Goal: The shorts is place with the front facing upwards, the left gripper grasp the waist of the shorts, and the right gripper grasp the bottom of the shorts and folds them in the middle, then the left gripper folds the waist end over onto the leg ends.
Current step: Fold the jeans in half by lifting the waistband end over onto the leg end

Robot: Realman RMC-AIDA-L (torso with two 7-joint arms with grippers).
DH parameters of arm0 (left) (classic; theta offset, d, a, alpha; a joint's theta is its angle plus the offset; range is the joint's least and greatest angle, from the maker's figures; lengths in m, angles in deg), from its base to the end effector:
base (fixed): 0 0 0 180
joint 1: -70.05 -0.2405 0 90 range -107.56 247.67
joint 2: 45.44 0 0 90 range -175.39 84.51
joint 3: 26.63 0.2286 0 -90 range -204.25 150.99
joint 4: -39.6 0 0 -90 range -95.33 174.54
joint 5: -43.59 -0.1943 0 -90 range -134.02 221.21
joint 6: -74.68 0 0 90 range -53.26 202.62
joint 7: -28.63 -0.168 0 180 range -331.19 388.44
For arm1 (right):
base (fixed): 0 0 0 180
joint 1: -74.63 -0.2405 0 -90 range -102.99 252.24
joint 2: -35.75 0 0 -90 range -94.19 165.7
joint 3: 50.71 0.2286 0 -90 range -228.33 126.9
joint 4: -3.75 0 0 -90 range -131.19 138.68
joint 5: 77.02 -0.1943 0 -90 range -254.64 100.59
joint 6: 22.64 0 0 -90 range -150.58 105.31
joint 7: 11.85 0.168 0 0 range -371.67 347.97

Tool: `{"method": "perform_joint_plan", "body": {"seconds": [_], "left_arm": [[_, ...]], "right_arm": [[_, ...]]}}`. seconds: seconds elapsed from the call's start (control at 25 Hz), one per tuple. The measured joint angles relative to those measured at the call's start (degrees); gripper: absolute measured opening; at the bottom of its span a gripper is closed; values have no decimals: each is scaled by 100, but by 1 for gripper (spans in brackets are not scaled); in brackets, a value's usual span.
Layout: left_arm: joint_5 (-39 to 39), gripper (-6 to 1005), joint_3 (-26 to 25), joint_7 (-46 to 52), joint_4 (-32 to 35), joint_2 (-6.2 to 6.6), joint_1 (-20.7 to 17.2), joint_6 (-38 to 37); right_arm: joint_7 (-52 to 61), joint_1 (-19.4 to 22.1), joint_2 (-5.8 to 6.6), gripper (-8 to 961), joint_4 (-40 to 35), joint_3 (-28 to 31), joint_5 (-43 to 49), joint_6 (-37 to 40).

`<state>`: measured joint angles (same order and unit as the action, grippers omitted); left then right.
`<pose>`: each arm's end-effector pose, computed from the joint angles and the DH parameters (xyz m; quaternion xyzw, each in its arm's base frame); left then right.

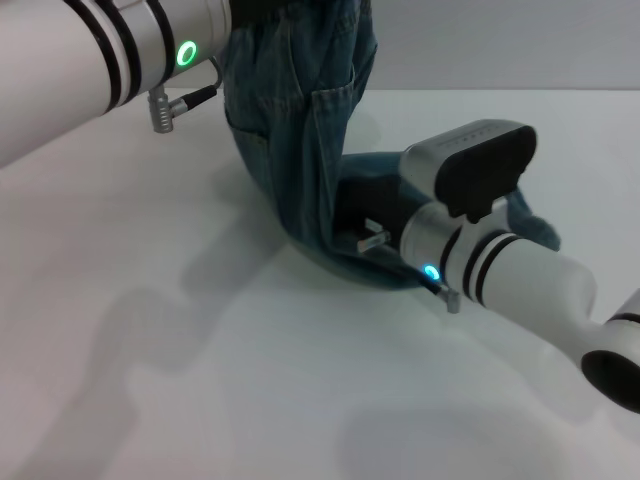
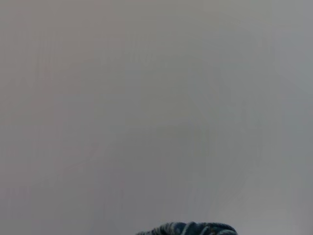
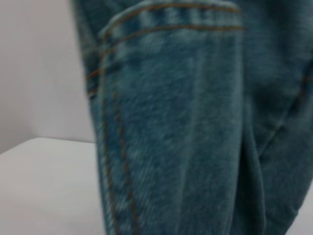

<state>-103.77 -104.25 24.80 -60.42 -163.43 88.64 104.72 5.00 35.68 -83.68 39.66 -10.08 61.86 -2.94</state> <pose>-0.0425 0.3615 0.0234 -0.8328 -0.2694 -0.2801 0.3942 0.1540 0.3629 -0.1382 -0.8586 0.3181 0.2206 0.3361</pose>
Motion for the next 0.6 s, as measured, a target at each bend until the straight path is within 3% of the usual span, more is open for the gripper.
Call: {"method": "perform_joint_plan", "body": {"seconds": [0.28, 0.6], "left_arm": [[0, 144, 48, -3, 95, -13, 39, -99], [-3, 144, 163, -4, 326, -16, 40, -205]], "right_arm": [[-30, 44, 7, -1, -211, 20, 22, 168], [-65, 939, 176, 0, -746, 1480, 171, 799]]}}
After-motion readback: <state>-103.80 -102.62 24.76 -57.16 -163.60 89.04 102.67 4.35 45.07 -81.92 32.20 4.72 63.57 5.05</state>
